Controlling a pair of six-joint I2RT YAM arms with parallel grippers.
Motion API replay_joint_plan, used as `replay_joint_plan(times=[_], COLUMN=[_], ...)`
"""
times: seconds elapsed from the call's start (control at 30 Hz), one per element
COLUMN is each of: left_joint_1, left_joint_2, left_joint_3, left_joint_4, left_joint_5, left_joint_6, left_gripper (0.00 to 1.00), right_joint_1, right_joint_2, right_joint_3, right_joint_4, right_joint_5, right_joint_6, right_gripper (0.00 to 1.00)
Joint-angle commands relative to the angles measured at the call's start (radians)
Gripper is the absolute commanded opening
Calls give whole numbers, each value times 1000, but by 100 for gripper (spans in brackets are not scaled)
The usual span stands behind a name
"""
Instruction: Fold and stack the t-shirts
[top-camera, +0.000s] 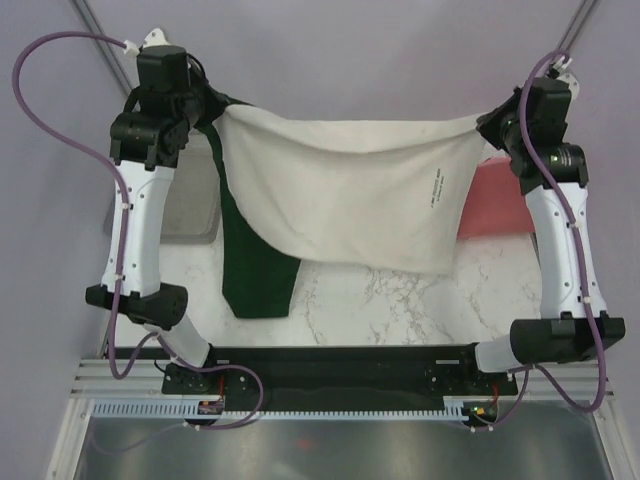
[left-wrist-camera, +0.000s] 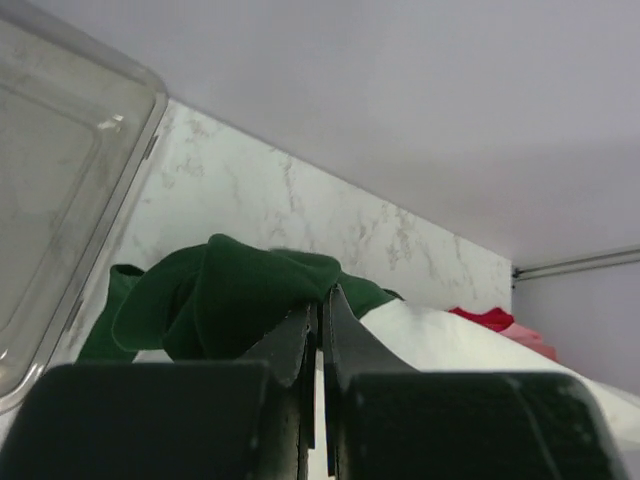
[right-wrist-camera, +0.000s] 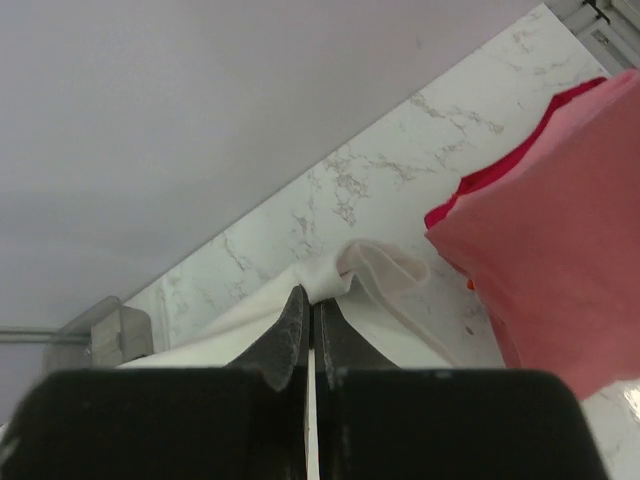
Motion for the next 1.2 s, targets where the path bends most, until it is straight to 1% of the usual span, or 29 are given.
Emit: replay_joint_plan(times=[0.0,0.03,0.07,0.1,0.13,0.17,0.2,0.23,0.27,0.33,0.4,0.43,0.47,0.5,0.53,0.57,0.6,0.63,0.67,0.7,0.73,0.77,0.8,0.97,1.0,1.1,1.17], left_joint_1=[35,46,67,79,93,113,124,138,165,185,191,191,193,193,192,191,191,193,192,191,191,191,191,191,191,191,191], left_joint_2=[24,49,53,55,63,69,75,82,104,130,147,148,147,144,136,121,78,49,-3,-3,-55,-74,-98,-221,-241,-322,-382], left_joint_3=[208,236,235,233,227,221,215,195,180,125,60,-19,-61,-101,-197,-260,-332,-488,-638,-640,-769,-828,-924,-1132,-1197,-1303,-1342], left_joint_4=[128,210,254,297,373,415,444,470,521,559,637,657,676,679,685,702,752,791,856,857,907,927,941,940,935,906,862], left_joint_5=[77,109,137,192,221,253,290,313,336,418,496,520,542,576,582,584,570,556,536,522,505,498,478,478,459,406,375], left_joint_6=[51,45,36,2,-13,-25,-51,-68,-85,-105,-75,-72,-70,-55,-47,-36,-29,-26,-16,-13,-13,-13,-22,-42,-53,-50,-38], left_gripper=[2,2,2,2,2,2,2,2,2,2,2,2,2,2,2,2,2,2,2,2,2,2,2,2,2,2,2], right_joint_1=[-51,-70,-81,-90,-108,-117,-124,-134,-136,-136,-136,-136,-136,-137,-136,-137,-137,-140,-139,-139,-139,-139,-139,-140,-140,-140,-140], right_joint_2=[41,58,94,111,127,156,168,180,199,211,210,208,196,188,181,168,164,161,155,153,153,148,147,104,92,30,-14], right_joint_3=[220,253,316,344,370,405,416,421,413,384,277,231,132,76,20,-86,-134,-177,-253,-290,-324,-391,-424,-600,-627,-732,-795], right_joint_4=[55,57,58,67,77,83,100,110,120,139,187,204,224,277,304,330,369,388,414,426,440,451,465,473,476,494,494], right_joint_5=[-46,-55,-67,-101,-116,-129,-132,-188,-207,-253,-285,-311,-320,-334,-342,-353,-359,-365,-376,-380,-388,-393,-396,-396,-396,-403,-403], right_joint_6=[22,28,40,46,52,60,75,80,85,85,83,83,85,86,94,100,103,105,102,102,100,91,82,42,31,14,3], right_gripper=[0,0,0,0,0,0,0,0,0,0,0,0,0,0,0,0,0,0,0,0,0,0,0,0,0,0,0])
